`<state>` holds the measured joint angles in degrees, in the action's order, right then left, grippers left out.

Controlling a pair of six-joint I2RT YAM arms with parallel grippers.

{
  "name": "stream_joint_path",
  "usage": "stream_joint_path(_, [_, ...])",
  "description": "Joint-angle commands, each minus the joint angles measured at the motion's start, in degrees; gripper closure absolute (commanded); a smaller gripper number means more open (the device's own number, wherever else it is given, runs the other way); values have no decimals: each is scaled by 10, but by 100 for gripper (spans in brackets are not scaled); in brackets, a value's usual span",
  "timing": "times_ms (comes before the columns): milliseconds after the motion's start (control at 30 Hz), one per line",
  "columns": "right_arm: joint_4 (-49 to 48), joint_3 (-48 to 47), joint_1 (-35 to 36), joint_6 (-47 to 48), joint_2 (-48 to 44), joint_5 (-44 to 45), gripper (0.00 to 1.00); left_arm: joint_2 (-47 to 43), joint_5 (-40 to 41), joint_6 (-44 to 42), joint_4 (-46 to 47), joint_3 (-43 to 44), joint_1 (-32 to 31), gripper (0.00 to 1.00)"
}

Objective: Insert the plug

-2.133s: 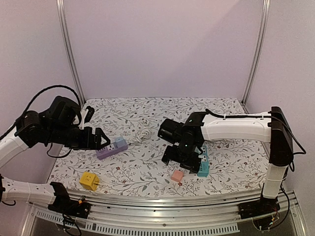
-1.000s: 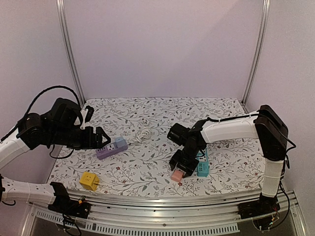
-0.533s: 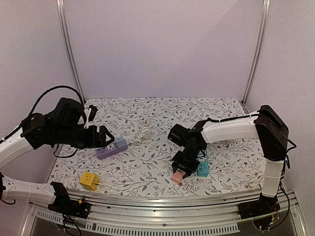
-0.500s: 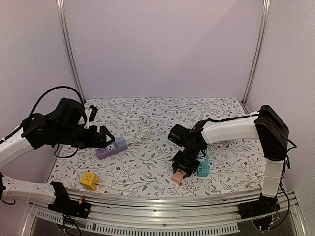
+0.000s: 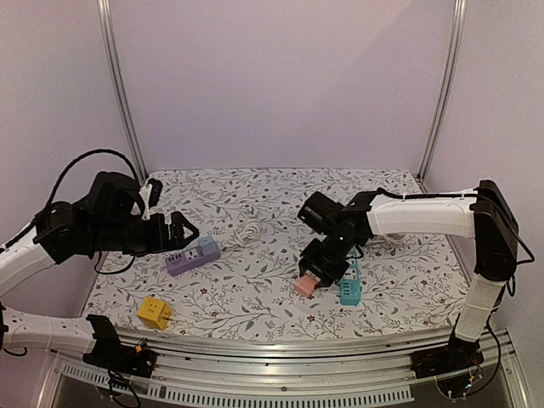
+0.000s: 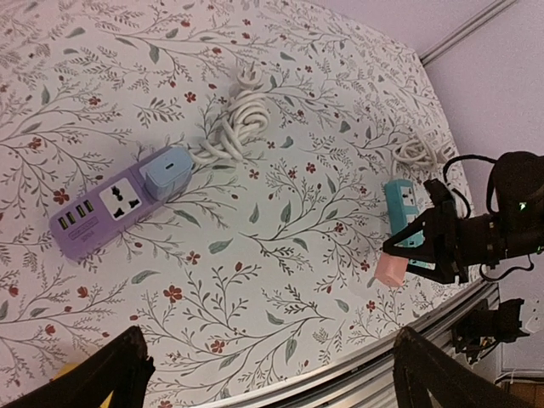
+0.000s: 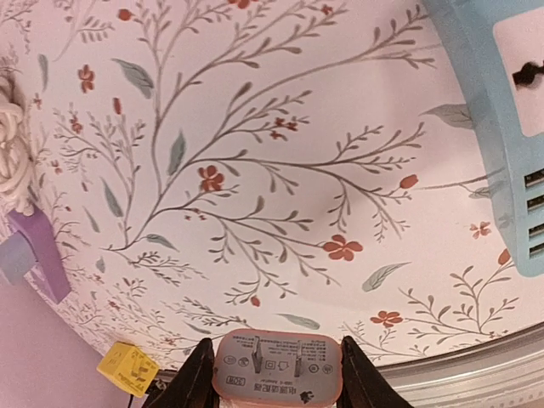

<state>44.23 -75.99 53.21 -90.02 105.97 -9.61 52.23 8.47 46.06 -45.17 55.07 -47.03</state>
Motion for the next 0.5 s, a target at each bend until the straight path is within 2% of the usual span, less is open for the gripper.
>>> stream_joint_path(0, [-27,-41,-8,-50,-48,28,75,-18,-16,7,82,-18,-7,1])
stream_joint_path(233, [-129,-22,-8,-174,-104,35,77,-11,-108,29,241,-61,-7,4])
stream_joint_path(467, [-177,-34,-6,-252,-132,61,77,46,-121,28,317,-40,-8,7])
